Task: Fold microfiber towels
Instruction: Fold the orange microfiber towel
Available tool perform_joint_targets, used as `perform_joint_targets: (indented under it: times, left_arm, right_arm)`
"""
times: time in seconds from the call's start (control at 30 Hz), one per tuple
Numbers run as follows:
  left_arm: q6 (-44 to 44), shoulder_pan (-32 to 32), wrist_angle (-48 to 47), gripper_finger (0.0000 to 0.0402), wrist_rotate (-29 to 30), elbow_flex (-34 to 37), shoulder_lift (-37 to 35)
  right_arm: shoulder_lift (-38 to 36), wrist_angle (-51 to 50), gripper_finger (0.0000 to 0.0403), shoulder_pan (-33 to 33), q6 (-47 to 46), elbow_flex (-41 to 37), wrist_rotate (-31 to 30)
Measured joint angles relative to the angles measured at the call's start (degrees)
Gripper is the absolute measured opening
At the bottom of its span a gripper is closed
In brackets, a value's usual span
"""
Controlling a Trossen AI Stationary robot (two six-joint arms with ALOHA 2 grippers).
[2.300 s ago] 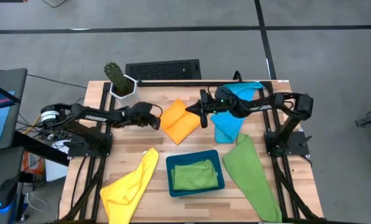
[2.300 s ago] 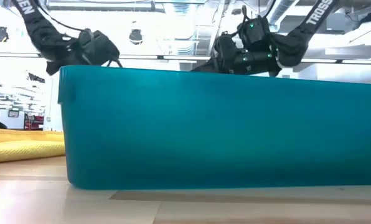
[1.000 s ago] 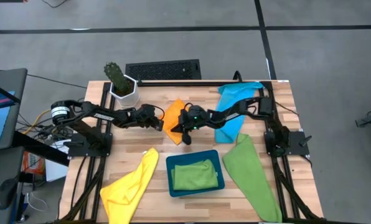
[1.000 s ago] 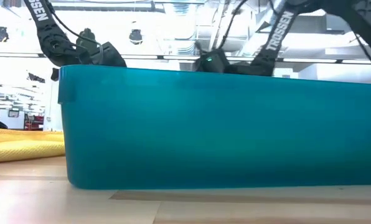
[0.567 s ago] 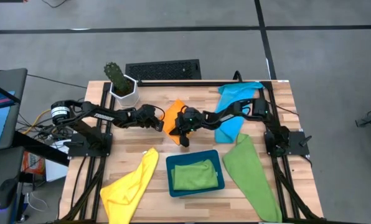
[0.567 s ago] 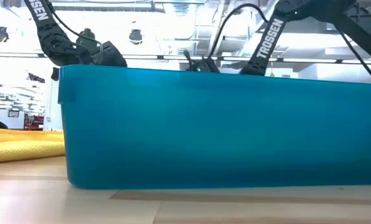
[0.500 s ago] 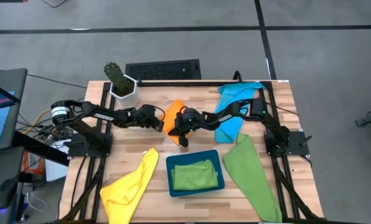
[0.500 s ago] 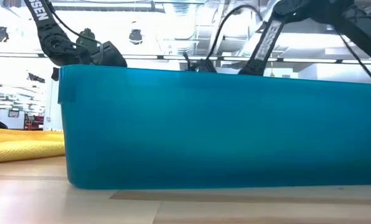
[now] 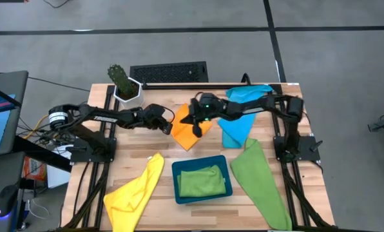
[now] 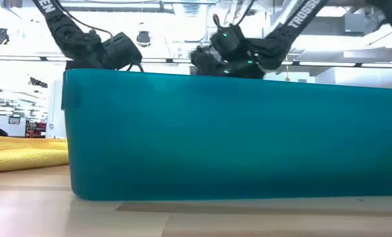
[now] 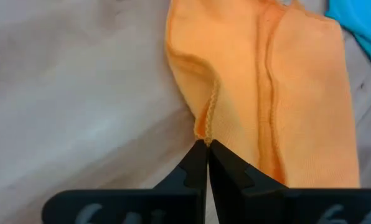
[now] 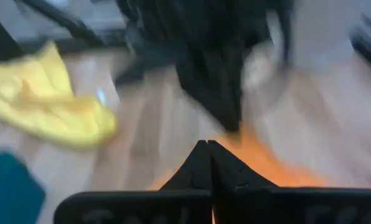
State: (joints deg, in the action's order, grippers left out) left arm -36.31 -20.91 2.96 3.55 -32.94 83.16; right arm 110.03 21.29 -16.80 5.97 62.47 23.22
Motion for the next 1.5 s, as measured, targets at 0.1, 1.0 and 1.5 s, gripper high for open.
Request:
perform_joint_targets:
  times: [0.1,1.0,1.5]
  left_arm:
    - [3.6,0.0,-4.7,0.0,0.0,-3.4,0.0]
    - [21.3,10.5,-12.7,0.0,-7.3,-14.3,0.5]
    - [19.0,14.5,-5.5,0.0,-7.8,-13.7,9.4]
  right_arm:
    - [-4.5,-1.2,0.0005,-1.8,-0.3,-5.9,-2.1]
    - [6.7,14.2,0.001,-5.0,-10.5,-15.4,-9.6]
    - [6.6,13.9,0.0011,-5.6,-10.5,-15.1,-10.0]
